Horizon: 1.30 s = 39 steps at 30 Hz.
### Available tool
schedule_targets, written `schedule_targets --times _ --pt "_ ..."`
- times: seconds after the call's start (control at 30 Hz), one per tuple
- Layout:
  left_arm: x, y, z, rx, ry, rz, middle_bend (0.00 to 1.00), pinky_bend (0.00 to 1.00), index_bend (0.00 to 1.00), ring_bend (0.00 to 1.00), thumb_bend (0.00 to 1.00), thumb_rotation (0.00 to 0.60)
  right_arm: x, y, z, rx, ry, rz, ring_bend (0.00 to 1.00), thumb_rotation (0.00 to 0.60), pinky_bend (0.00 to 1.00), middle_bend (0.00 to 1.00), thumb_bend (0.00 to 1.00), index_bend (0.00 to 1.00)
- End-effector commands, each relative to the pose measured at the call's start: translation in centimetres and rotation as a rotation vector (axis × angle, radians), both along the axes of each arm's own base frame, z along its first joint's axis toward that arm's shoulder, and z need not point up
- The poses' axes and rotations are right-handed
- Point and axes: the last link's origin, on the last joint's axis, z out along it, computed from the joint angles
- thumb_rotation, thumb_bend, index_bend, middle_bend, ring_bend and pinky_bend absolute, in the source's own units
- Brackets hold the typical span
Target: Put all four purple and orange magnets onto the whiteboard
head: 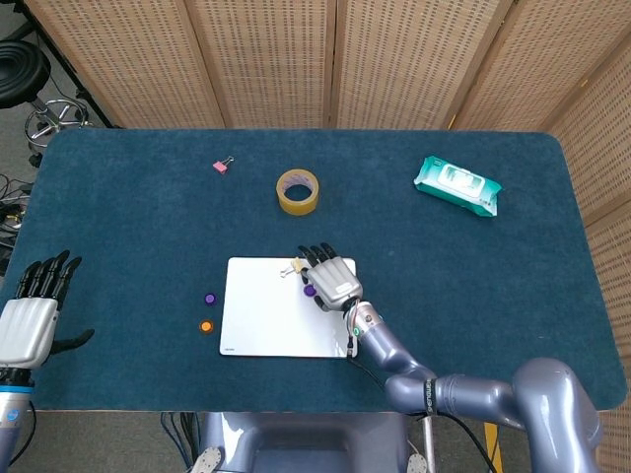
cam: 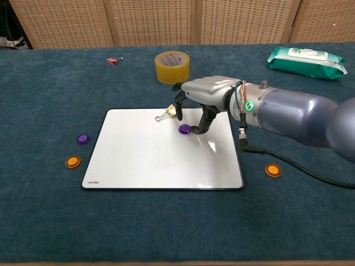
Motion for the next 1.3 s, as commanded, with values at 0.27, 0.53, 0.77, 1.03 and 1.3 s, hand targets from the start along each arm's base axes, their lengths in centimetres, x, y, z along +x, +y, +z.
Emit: schedule_targets --times 0.27,0.53,0.77,1.03,1.3 --pt "0.1 1.5 -0.9 -0.076 -0.039 -0.004 0.00 0.00 0.00 0.00 0.00 0.600 -3.1 2.2 7.2 -0.114 -0.044 0.059 0.00 0.600 0.00 0.00 0.35 0.23" --pt "1.8 6.0 -4.7 -0.158 0.027 -0.028 0.00 0.00 0.07 0.00 0.00 0.600 -13.4 6.5 16.2 -0.280 0.007 -0.025 0.00 0.600 0.00 0.00 0.00 0.00" --pt "3.9 7.7 -8.4 -0.216 0.055 -0.068 0.00 0.00 0.17 0.00 0.04 0.600 -19.5 10.6 19.4 -0.365 0.020 -0.110 0.00 0.600 0.00 0.00 0.00 0.00" --pt "5.7 8.9 -11.9 -0.263 0.042 -0.061 0.00 0.00 0.30 0.00 0.22 0.600 -22.5 15.5 21.2 -0.423 -0.046 -0.202 0.00 0.600 0.00 0.00 0.00 0.00" --pt "6.0 8.7 -14.2 -0.294 0.023 -0.011 0.00 0.00 0.35 0.00 0.23 0.600 -23.0 17.6 21.7 -0.435 -0.110 -0.224 0.00 0.600 0.00 0.00 0.00 0.00"
